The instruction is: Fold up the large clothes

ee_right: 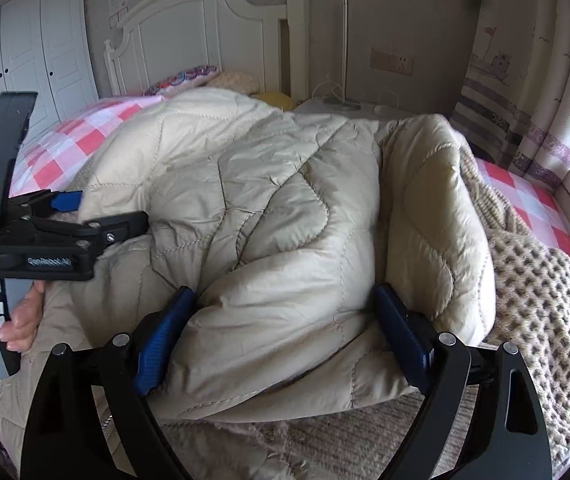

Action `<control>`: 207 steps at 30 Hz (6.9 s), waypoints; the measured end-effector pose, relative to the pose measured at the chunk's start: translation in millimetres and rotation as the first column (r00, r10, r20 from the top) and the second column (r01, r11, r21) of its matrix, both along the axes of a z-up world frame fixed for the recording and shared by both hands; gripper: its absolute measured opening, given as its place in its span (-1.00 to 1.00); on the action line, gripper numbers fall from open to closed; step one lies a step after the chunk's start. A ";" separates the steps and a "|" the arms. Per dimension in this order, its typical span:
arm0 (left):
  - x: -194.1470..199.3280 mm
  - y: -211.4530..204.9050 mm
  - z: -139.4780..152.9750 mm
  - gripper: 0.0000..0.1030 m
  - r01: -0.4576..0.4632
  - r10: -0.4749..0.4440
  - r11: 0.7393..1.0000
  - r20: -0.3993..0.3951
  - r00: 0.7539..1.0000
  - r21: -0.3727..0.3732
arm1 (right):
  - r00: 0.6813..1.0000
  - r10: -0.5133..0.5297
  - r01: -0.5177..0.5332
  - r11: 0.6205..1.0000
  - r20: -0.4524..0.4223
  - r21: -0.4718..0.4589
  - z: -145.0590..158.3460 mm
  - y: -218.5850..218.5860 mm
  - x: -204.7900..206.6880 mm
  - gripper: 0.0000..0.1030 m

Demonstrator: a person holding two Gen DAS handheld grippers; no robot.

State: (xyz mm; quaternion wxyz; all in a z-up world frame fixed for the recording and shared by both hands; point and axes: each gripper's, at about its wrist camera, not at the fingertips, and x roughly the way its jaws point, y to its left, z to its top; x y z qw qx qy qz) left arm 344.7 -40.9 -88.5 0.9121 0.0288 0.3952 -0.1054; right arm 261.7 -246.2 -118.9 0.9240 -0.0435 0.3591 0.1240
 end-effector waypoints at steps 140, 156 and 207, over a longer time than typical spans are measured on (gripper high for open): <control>-385.5 203.6 34.8 -0.73 0.107 -0.043 0.960 0.239 0.970 -0.259 | 0.979 0.100 -0.155 0.929 0.177 0.336 -2.8 -129.8 -371.9 -0.64; -141.0 227.4 166.5 -0.69 0.053 0.109 0.781 0.220 0.969 -0.623 | 0.954 -0.217 0.057 0.811 0.209 0.582 121.5 -174.1 -156.1 -0.64; 60.3 -37.1 5.0 0.96 -0.023 -0.038 0.887 0.123 0.992 0.460 | 0.954 -0.222 0.213 0.975 -0.202 -0.065 -14.8 -24.1 68.3 0.91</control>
